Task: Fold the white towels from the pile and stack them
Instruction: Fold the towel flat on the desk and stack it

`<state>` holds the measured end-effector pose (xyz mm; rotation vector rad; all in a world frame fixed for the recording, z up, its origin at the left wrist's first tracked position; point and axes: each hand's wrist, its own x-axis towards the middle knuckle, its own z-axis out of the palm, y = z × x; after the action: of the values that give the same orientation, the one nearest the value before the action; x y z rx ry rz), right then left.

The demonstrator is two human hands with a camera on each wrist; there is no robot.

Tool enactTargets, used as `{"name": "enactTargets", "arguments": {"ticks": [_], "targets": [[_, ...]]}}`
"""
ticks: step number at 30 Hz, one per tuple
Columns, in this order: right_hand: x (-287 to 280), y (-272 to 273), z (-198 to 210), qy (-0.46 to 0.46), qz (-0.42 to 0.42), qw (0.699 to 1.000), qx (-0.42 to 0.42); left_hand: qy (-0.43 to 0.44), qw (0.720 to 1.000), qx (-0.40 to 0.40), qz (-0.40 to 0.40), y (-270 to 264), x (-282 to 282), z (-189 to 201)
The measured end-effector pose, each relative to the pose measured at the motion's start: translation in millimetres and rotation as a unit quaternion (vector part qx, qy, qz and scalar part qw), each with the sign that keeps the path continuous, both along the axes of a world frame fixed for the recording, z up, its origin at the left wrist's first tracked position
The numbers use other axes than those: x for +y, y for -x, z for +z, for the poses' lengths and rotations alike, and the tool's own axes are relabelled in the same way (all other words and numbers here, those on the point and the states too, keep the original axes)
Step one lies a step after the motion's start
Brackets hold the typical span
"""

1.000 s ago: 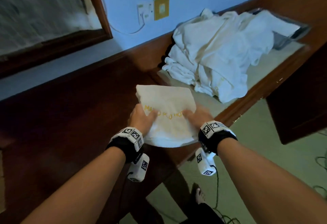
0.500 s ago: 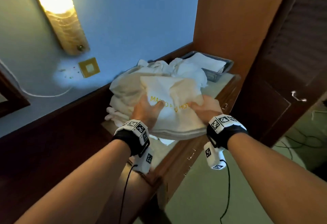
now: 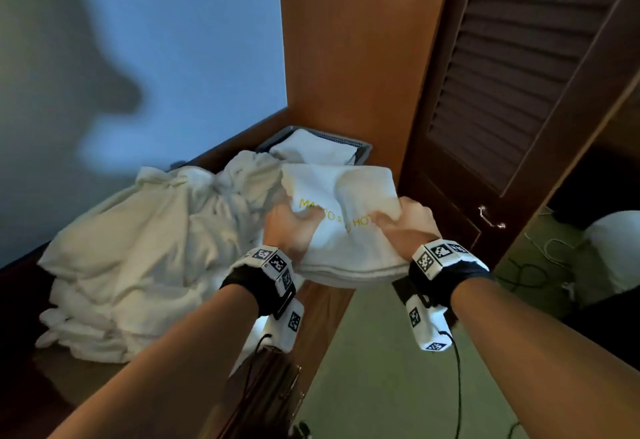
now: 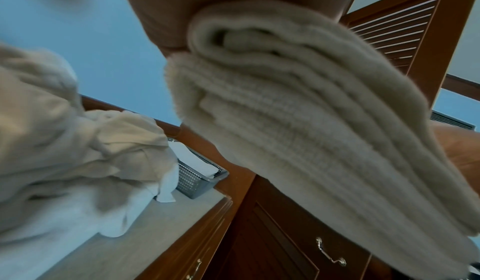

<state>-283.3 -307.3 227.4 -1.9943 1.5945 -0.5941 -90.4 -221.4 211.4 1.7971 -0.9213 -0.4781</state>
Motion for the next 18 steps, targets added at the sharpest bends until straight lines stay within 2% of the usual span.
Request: {"name": "enactTargets", "arguments": {"ticks": [11, 18], "targets": [[-231, -28, -8, -0.001, -0.011, 0.998, 0.054, -0.005, 0.998, 0.025, -0.056, -31, -238, -30], [-354, -73, -10, 0.01, 0.021, 0.995, 0.101, -0.058, 0.996, 0.048, -0.047, -65, -342, -33]]}}
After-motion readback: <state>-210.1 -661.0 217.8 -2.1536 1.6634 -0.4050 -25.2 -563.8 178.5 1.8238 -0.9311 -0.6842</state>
